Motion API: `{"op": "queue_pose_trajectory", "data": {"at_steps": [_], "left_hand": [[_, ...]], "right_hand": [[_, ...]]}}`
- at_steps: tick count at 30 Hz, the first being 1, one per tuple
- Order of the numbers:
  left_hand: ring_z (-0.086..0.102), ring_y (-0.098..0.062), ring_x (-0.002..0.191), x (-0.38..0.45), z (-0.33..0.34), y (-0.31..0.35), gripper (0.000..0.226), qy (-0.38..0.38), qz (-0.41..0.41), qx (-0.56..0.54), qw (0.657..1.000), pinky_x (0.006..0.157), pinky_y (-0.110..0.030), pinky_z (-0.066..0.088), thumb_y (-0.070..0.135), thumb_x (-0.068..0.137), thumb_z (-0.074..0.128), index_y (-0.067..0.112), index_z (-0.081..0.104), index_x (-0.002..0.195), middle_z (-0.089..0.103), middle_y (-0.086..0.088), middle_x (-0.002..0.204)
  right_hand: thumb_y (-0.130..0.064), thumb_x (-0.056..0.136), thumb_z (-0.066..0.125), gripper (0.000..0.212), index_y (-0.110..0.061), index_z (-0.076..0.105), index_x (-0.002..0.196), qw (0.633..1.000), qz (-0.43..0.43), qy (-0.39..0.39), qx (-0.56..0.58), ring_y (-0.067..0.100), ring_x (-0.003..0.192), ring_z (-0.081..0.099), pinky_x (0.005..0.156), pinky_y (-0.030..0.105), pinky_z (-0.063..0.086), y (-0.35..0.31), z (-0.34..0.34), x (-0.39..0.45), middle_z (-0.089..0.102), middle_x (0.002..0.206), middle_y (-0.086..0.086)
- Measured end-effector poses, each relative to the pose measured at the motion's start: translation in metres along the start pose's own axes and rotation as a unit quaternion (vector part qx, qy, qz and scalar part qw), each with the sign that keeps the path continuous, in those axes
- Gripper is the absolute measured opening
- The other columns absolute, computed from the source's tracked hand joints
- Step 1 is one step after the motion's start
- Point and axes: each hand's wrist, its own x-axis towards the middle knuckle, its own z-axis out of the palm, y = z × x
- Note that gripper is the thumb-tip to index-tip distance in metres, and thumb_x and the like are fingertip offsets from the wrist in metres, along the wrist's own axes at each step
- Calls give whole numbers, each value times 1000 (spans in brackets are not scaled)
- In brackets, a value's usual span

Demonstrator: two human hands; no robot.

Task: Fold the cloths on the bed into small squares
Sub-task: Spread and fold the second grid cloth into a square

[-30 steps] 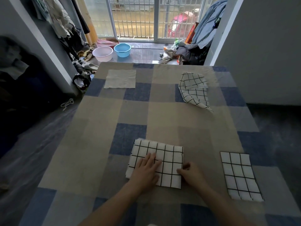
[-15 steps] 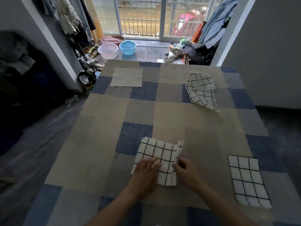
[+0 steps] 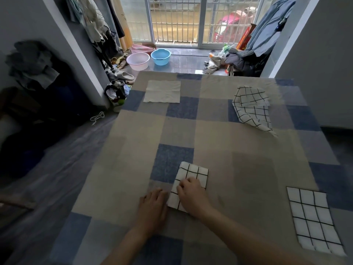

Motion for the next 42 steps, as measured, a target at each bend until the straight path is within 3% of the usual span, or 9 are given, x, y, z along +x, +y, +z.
{"op": "queue_pose_trajectory", "data": {"at_steps": [11,16,20,22,25,28,32,37,42], "left_hand": [[52,-9,93,12,3,27,22,26,313,-12,949,74,-19,40,28,78,50,27,55,100,57,9,103],[61,-10,77,22,21,40,17,5,207,-7,978,57,-18,48,29,75,62,27,59,92,62,11,87],[53,-19,107,22,34,40,29,-32,131,-36,990,80,-32,53,40,86,45,25,52,110,52,3,118],[27,-19,142,17,44,31,44,-54,131,-60,988,111,-42,29,42,94,41,25,41,135,29,-2,153],[-3,-13,150,12,51,21,62,-83,112,-39,989,115,-44,-1,50,98,32,33,11,154,0,3,164],[-4,-15,149,14,45,26,70,-122,92,-13,988,112,-48,-1,56,94,33,32,6,155,-10,5,163],[-36,-12,140,11,41,39,92,-75,12,-103,992,116,-40,-18,67,81,37,39,-19,149,-42,11,150],[12,-19,146,11,23,57,82,-44,-53,-219,973,117,-41,16,58,69,44,39,8,140,13,1,159],[29,-17,135,18,14,70,68,-12,-89,-286,954,110,-26,18,19,80,70,11,39,140,34,-7,146]], "right_hand": [[2,51,66,60,-18,53,106,978,-118,44,-164,27,109,56,92,36,51,51,-5,-5,56,123,8],[-30,85,43,48,-21,47,132,970,-103,-23,-217,17,134,42,109,41,21,80,-7,-8,46,145,1],[-47,95,34,57,-22,38,146,948,-120,-42,-292,16,143,26,108,49,18,99,-12,-7,32,155,0],[-51,97,25,58,-22,36,147,950,-86,-32,-299,18,143,31,108,52,16,102,-18,-1,28,156,1],[-49,98,26,60,-20,24,151,962,33,13,-270,22,148,17,113,51,4,107,-27,8,18,160,4],[-38,90,52,52,-10,49,133,961,141,85,-224,38,126,45,102,52,36,102,-35,9,45,139,20],[-23,80,61,19,-8,62,91,977,53,106,-175,36,85,56,71,39,48,81,-27,-6,56,92,15],[-33,89,55,33,-14,52,116,989,145,29,-1,21,111,41,93,33,40,54,-15,-15,45,117,4],[-29,83,69,24,-16,54,97,954,197,51,218,10,83,58,65,23,47,45,-24,-12,59,90,-6]]}}
